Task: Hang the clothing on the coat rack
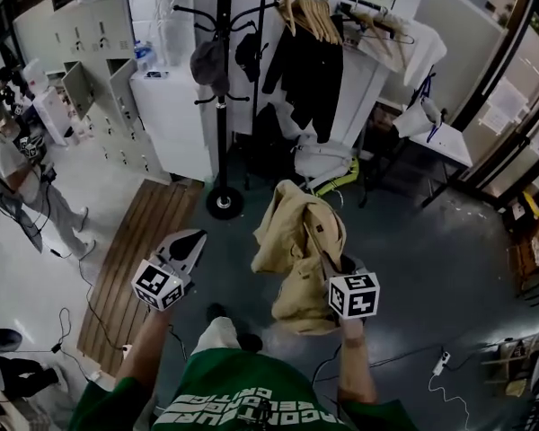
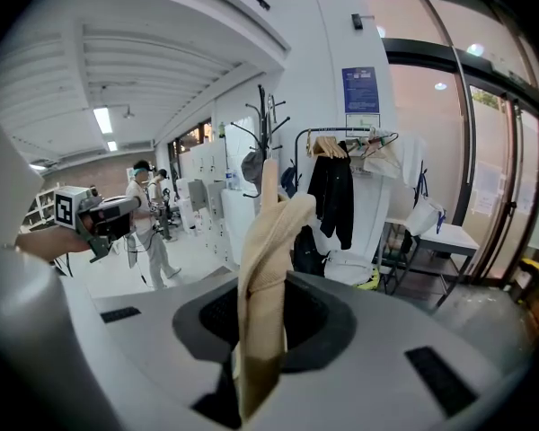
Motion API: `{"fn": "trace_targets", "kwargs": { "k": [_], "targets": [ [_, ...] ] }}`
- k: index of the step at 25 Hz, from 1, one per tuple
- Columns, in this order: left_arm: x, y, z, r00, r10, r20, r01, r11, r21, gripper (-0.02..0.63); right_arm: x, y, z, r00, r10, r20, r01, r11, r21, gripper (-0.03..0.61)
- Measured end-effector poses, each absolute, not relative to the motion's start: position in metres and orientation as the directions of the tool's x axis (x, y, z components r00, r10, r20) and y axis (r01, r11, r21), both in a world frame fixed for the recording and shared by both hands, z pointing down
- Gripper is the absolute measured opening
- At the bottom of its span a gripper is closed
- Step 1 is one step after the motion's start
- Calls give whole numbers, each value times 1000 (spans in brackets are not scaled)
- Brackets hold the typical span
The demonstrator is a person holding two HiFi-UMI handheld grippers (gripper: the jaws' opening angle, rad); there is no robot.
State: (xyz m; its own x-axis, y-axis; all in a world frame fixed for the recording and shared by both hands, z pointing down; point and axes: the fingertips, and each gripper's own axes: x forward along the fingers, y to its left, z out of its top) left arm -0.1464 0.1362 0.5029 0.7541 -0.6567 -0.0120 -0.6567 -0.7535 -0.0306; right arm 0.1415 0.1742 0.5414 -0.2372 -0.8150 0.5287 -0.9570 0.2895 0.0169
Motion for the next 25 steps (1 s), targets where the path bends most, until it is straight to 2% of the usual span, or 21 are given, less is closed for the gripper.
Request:
{"fn": "trace_targets", "kwargs": {
  "k": [8, 25],
  "targets": [
    [-134, 112, 509, 763, -647, -15, -647, -762, -29, 3, 151, 153, 545, -237, -813, 531, -957, 288, 15, 72],
    [-114, -16, 506, 766, -642, -21, -643, -766, -25, 3, 157, 34, 541, -258, -802, 539, -948, 317, 18, 72]
  ]
}}
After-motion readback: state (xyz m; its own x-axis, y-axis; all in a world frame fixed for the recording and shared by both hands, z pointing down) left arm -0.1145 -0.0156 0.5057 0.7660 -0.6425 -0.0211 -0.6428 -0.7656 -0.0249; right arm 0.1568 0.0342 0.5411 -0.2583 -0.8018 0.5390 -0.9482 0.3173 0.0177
